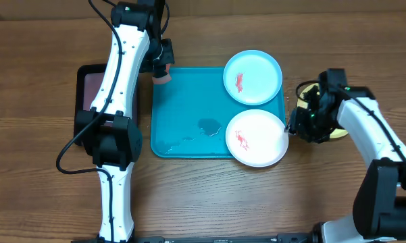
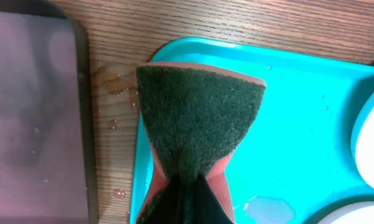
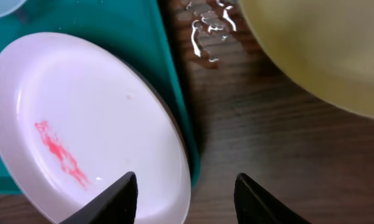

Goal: Clean dirty plates on tray and stack at the side
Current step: 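Grip the white plate with the right gripper and drag it left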

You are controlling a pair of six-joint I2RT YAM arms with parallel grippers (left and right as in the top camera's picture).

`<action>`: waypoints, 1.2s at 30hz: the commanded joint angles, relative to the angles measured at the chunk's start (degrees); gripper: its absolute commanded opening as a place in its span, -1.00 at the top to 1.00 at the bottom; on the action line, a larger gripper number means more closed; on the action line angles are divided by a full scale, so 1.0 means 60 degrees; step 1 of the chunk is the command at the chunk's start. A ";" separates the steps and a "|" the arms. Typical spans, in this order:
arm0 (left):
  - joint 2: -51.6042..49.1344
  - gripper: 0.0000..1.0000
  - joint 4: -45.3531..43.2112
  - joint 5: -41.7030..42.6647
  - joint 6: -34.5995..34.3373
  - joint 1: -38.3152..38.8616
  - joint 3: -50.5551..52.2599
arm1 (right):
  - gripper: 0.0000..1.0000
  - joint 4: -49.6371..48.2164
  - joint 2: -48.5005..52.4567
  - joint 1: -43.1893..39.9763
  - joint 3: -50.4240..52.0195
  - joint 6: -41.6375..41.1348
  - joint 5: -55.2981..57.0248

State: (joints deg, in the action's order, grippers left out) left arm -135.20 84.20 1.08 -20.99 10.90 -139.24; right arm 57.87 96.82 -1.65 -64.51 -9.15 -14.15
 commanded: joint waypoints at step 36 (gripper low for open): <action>-0.0022 0.92 -0.0036 -0.0033 -0.0142 0.0029 -0.0248 | 0.93 -0.2135 -0.0561 0.3483 0.0193 -0.6736 0.1264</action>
State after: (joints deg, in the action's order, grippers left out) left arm -135.20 84.18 1.08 -20.99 10.90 -139.24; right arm 47.51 95.20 13.65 -61.84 -27.46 -15.03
